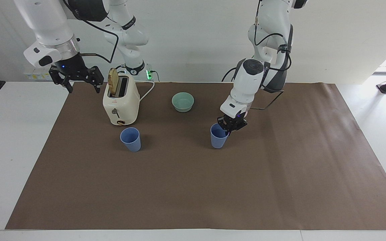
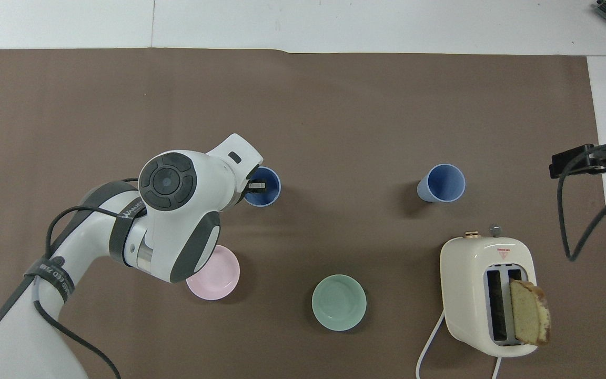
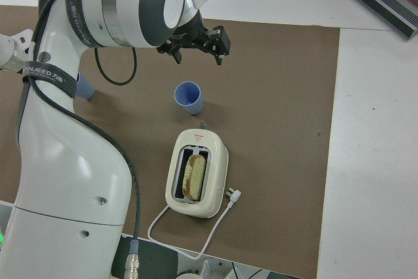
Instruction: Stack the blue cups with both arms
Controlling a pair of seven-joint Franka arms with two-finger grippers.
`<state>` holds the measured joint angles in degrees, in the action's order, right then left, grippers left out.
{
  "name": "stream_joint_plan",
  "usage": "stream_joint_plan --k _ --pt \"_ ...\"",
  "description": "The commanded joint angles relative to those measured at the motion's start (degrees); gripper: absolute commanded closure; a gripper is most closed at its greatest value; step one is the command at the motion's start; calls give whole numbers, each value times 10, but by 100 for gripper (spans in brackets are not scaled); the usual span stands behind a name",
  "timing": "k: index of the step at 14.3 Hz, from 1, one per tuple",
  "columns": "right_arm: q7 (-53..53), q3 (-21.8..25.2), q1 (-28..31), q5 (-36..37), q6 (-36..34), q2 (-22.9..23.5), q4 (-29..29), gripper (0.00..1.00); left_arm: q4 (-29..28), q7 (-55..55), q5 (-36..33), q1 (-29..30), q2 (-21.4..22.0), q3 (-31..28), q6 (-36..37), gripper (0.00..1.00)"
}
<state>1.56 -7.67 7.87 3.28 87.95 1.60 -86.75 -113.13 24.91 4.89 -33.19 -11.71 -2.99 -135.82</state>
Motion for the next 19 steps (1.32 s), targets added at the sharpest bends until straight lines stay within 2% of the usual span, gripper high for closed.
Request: stream_joint_plan --k 1,2,3,4,6,7,10,13,14,16,19 --pt "-9 -1 3 -8 0 -3 1 0 -8 7 0 -11 -3 -11 -21 75" --pt "-8 -1 3 -8 1 -3 1 0 -9 7 0 -10 -2 -11 -18 43" --pt "-9 -1 3 -8 0 -3 1 0 -9 6 0 -11 -2 -11 -15 27" --pt "-9 -1 3 -8 1 -3 1 0 -4 5 0 -9 -2 -11 -11 23" --pt "-9 0 3 -8 -2 -3 1 0 -1 1 0 -6 2 -11 0 3" --pt "-9 0 3 -8 0 -3 1 0 3 -1 0 -5 13 -15 19 0" --pt "-8 -1 3 -8 -5 -3 1 0 16 -16 -1 28 66 -18 97 0" --pt "-9 -2 -5 -16 17 -5 -6 0 27 -94 -6 84 127 -18 182 0" --pt "-6 -2 1 -20 31 -13 -27 0 40 -123 -9 104 136 -19 217 0" --pt "-6 -1 3 -42 90 -37 -107 0 81 -182 -17 144 137 -18 275 0" --pt "-12 -1 -5 -43 164 -27 -171 0 150 -260 -21 199 133 -18 349 0"
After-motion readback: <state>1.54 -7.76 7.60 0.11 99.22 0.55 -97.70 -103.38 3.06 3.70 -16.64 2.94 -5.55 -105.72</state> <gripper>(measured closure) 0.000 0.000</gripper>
